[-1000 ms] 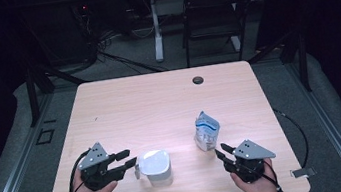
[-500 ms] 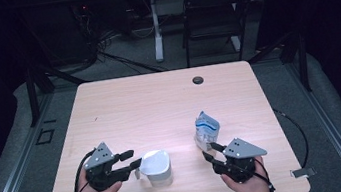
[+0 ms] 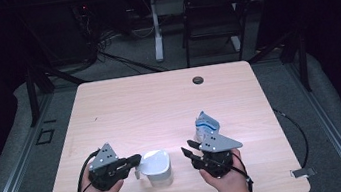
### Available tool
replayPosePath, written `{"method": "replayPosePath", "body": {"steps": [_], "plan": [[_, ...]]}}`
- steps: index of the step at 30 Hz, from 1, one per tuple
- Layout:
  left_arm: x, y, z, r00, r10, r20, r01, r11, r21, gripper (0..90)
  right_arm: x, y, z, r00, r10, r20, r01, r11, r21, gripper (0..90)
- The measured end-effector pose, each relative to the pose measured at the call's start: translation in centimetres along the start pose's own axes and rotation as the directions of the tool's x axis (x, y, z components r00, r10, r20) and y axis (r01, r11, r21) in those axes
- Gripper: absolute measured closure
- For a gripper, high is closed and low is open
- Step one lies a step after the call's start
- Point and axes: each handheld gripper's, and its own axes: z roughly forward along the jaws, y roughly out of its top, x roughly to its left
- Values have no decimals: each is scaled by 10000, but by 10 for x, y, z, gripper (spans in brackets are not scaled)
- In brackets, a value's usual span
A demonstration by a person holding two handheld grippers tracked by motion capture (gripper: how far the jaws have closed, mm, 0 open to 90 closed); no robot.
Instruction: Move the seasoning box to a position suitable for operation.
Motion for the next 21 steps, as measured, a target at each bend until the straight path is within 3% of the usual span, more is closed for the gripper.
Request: {"method": "replayPosePath", "body": {"steps": [2, 10, 21], "plan": [[-1, 0, 2, 10000, 84, -22, -84, 9998, 176, 900, 1, -7, 3, 9994, 304, -179, -307, 9994, -179, 764], [-2, -2, 8, 9998, 218, -45, -217, 9994, 263, 900, 3, -20, 8, 9999, 8, -128, -6, 9999, 161, 799], [-1, -5, 8, 9998, 167, -96, -167, 9998, 53, 900, 8, -21, 12, 9993, -151, -336, 166, 9988, 468, 873]]}}
